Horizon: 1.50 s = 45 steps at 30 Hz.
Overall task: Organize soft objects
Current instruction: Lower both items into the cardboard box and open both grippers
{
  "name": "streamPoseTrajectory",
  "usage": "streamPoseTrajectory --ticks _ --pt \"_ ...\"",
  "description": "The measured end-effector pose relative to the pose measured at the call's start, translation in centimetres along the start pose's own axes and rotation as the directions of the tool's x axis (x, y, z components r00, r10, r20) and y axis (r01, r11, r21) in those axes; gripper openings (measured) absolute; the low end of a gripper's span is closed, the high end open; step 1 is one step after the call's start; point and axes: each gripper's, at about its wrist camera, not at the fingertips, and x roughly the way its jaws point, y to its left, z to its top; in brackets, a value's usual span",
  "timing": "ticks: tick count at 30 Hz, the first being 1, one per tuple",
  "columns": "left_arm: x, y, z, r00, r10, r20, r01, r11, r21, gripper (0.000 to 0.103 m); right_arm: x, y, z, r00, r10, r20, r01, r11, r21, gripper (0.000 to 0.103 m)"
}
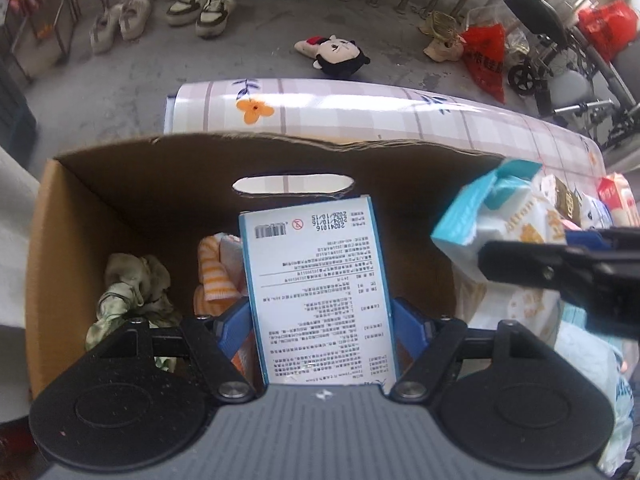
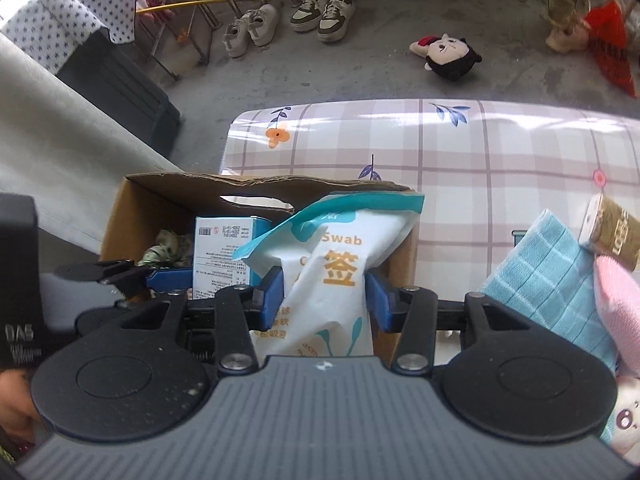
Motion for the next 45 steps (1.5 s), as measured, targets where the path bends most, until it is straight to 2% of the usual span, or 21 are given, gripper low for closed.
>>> streamPoseTrajectory --ticks 4,13,16,21,30,33,37,41,45 --pt "0.5 0.5 0.3 1.000 0.006 -0.008 -0.006 1.000 -0.011 0.080 0.5 0.6 0.0 1.000 -0.022 0.007 0.022 1.000 -0.015 0.047" --pt "0.3 1.1 0.0 1.000 0.013 -0.007 -0.013 0.999 -0.030 0.081 1.9 1.7 -0.5 0.998 -0.062 0.007 0.062 0.997 -0.048 0.050" --pt "-0.1 1.4 -0.2 1.000 0.019 -0.006 -0.020 0.999 -0.051 0.080 2.2 1.8 -0.7 0.997 -0.071 -0.004 0.071 0.997 -0.041 0.057" --pt "-0.6 1.9 -0.4 1.000 0.013 0.004 -0.013 0.996 -0.091 0.080 2.0 1.8 -1.2 0.998 -0.061 -0.005 0.061 0.997 -0.042 0.061" --pt "0.5 1.2 -0.9 0.999 0.013 -0.050 -0.019 0.994 -0.111 0.067 -2.8 0.0 -3.3 0.997 -0.014 0.082 0.015 1.000 -0.014 0.059" --pt "1.0 0.5 -1.2 0.997 0.033 -0.065 -0.038 0.995 -0.090 0.067 -4.2 -1.0 -4.3 0.996 -0.024 0.090 0.025 1.000 -0.004 0.057" --pt "1.6 0.0 -1.5 0.996 0.001 -0.089 -0.011 0.994 -0.105 0.067 -5.0 -2.0 -5.3 0.996 -0.031 0.081 0.030 0.999 0.010 0.055" --pt "-0.1 -0.5 -1.9 0.998 0.027 -0.057 -0.032 0.995 -0.098 0.069 -5.5 -2.7 -5.8 0.996 -0.026 0.085 0.023 0.999 0.030 0.055" --pt "-3.0 -1.1 -3.2 0.999 0.001 -0.052 -0.005 0.996 -0.087 0.070 -6.8 -3.4 -6.1 0.993 -0.013 0.115 0.007 0.999 0.053 0.054"
